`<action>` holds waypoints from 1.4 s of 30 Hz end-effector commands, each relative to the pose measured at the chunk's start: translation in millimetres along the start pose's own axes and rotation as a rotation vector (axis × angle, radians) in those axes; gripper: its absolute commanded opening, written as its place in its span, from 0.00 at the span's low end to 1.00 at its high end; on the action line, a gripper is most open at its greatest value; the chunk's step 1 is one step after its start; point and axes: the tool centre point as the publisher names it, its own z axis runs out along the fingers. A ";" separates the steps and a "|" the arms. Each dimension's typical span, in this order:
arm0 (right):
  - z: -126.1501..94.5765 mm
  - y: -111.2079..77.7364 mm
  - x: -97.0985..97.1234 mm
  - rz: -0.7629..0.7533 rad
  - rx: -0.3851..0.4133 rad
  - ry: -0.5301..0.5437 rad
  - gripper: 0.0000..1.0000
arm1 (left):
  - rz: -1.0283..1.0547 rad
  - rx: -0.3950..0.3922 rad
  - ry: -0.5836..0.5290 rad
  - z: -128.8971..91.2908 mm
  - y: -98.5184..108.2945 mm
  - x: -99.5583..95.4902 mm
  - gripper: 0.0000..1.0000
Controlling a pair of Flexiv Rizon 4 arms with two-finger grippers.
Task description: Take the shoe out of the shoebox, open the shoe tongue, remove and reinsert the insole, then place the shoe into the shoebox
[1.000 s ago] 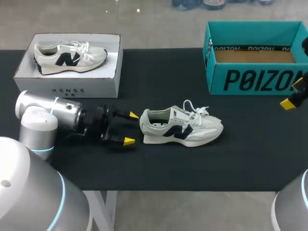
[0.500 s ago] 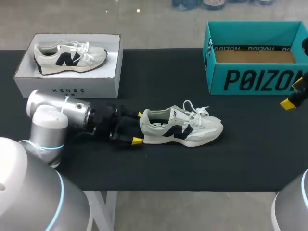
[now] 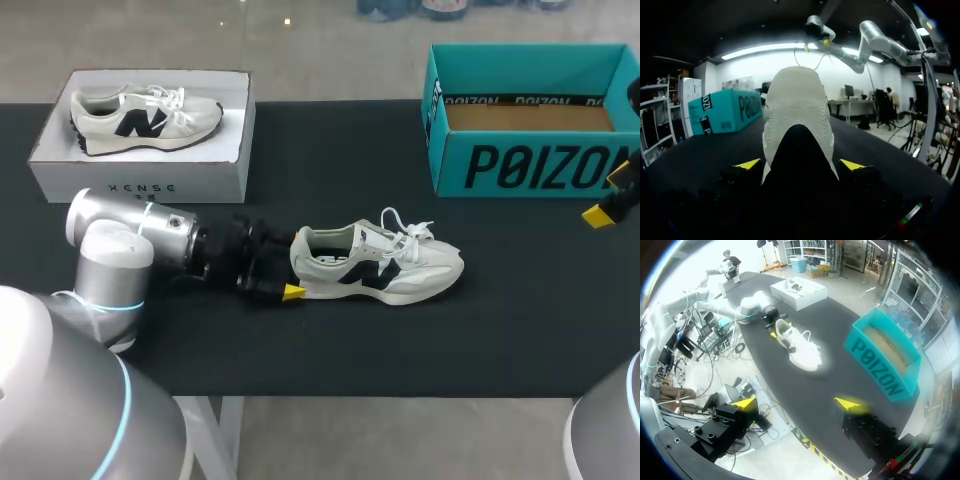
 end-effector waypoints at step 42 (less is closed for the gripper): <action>3.7 8.6 1.7 0.006 0.016 -0.003 1.00 | -0.004 0.022 -0.027 4.2 5.6 3.2 0.00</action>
